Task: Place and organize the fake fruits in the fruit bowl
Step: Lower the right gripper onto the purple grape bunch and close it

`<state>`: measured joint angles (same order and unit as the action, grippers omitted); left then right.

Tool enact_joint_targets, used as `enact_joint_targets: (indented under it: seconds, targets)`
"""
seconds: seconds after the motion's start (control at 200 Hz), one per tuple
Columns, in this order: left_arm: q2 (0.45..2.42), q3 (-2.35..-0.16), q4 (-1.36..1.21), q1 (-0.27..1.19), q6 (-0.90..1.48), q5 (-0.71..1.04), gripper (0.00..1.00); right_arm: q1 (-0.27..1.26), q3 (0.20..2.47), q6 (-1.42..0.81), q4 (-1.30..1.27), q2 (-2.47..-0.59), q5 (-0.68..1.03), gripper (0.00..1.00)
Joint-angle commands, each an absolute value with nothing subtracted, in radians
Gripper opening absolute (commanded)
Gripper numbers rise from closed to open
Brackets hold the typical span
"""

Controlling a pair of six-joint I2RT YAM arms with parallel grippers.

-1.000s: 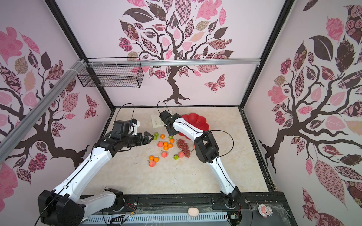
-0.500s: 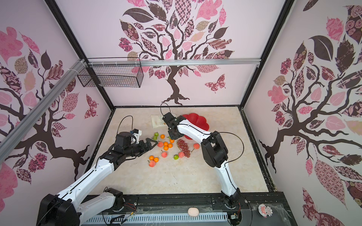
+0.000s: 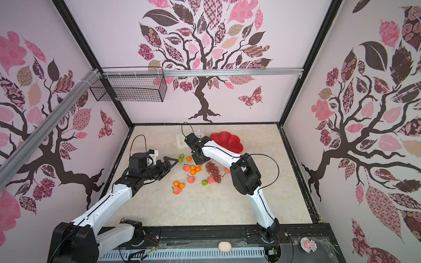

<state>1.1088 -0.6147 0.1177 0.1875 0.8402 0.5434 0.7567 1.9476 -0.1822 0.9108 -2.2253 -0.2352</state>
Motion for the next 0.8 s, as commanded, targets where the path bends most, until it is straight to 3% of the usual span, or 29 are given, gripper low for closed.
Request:
enact_joint_targets:
  seconds: [0.0, 0.795]
  targets:
    - [1.162, -0.635, 0.102, 0.183, 0.804, 0.613, 0.98, 0.757, 2.029, -0.165, 0.984, -2.306, -0.268, 0.25]
    - [1.270, -0.676, 0.071, 0.178, 0.733, 0.676, 0.98, 0.755, 2.095, -0.152, 1.037, -2.420, -0.285, 0.26]
